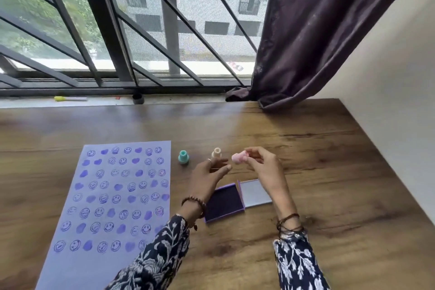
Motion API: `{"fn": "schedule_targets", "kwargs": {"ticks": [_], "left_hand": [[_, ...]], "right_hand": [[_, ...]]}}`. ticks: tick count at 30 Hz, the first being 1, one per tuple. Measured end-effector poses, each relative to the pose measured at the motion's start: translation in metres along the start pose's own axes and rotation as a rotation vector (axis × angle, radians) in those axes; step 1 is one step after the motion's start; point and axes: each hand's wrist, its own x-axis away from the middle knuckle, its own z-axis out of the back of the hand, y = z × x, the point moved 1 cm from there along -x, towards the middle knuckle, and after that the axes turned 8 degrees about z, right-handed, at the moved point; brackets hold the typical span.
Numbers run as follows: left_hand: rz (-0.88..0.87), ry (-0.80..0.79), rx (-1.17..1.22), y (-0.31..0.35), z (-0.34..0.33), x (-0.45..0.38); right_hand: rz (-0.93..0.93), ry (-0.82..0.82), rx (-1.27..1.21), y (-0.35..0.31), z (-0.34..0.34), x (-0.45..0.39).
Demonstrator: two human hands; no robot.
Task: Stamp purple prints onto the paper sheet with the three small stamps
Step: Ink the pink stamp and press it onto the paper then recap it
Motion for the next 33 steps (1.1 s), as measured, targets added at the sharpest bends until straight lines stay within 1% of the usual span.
{"fn": "schedule_targets", "kwargs": {"ticks": [2, 5, 7, 9, 11, 13, 15, 18, 20, 21, 23, 25, 27, 28, 31, 32, 33], "left_hand": [[0.022, -0.097, 0.114, 0.000, 0.003, 0.006], [0.084, -0.225, 0.293, -0.002, 0.007, 0.016], [0.088, -0.220, 0.325, -0.003, 0.011, 0.022], [0.058, -0.186, 0.298, -0.003, 0.014, 0.027], [0.013, -0.158, 0.250, -0.003, 0.017, 0.031], [-0.033, -0.126, 0.183, -0.005, 0.020, 0.033], [-0.087, -0.044, 0.066, -0.008, 0.024, 0.033], [-0.252, 0.134, -0.304, -0.015, 0.038, 0.026], [-0.289, 0.158, -0.540, -0.021, 0.047, 0.021], [-0.278, 0.151, -0.606, -0.024, 0.050, 0.019], [-0.259, 0.153, -0.644, -0.028, 0.052, 0.018], [-0.256, 0.157, -0.628, -0.032, 0.050, 0.021], [-0.268, 0.154, -0.574, -0.035, 0.047, 0.026], [-0.292, 0.153, -0.576, -0.037, 0.047, 0.029], [-0.410, 0.140, -0.757, -0.049, 0.048, 0.043], [-0.432, 0.126, -0.814, -0.055, 0.049, 0.047], [-0.435, 0.112, -0.854, -0.061, 0.051, 0.051]], "right_hand": [[-0.034, 0.004, -0.304, -0.003, -0.003, 0.018], [-0.043, 0.016, -0.475, -0.009, -0.007, 0.043], [-0.036, 0.008, -0.527, -0.012, -0.011, 0.054], [-0.035, 0.003, -0.563, -0.016, -0.018, 0.062], [-0.071, 0.049, -0.574, -0.019, -0.028, 0.068], [-0.134, 0.129, -0.592, -0.021, -0.038, 0.072], [-0.232, 0.195, -0.726, -0.021, -0.043, 0.075], [-0.366, 0.220, -1.022, -0.021, -0.044, 0.082], [-0.408, 0.194, -1.117, -0.020, -0.043, 0.089], [-0.418, 0.186, -1.148, -0.018, -0.043, 0.092], [-0.431, 0.196, -1.166, -0.015, -0.044, 0.096], [-0.433, 0.210, -1.120, -0.011, -0.044, 0.100], [-0.399, 0.211, -0.957, -0.007, -0.045, 0.104], [-0.354, 0.210, -0.789, -0.007, -0.046, 0.106], [-0.128, 0.210, 0.009, -0.009, -0.050, 0.110], [-0.029, 0.182, 0.196, -0.011, -0.053, 0.112], [0.055, 0.134, 0.298, -0.015, -0.058, 0.116]]}}
